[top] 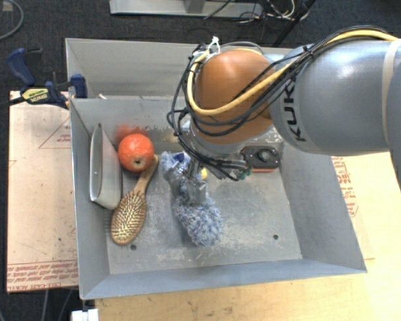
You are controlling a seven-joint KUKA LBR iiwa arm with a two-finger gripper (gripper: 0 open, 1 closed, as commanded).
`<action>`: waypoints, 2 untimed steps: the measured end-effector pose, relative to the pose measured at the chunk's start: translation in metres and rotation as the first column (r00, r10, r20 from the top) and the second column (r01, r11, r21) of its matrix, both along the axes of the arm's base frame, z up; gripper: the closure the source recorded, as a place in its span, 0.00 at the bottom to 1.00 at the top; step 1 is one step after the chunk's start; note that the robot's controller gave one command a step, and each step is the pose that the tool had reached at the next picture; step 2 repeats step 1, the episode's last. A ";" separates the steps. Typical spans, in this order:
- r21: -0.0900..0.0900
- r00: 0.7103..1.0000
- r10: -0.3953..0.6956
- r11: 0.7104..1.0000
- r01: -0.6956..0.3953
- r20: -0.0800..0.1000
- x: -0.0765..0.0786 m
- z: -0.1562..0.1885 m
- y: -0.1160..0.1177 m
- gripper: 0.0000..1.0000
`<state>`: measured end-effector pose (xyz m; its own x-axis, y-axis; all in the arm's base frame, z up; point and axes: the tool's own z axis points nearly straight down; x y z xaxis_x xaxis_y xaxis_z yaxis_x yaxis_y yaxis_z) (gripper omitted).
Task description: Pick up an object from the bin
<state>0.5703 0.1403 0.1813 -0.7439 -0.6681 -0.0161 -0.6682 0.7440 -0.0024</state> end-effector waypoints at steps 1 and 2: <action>-0.001 1.000 0.008 1.000 -0.008 -0.007 -0.002 0.042 -0.003 1.00; -0.001 1.000 0.008 1.000 -0.008 -0.007 -0.002 0.042 -0.003 1.00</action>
Offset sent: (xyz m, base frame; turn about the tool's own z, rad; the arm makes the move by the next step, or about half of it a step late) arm 0.0031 0.0063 0.1307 -0.0081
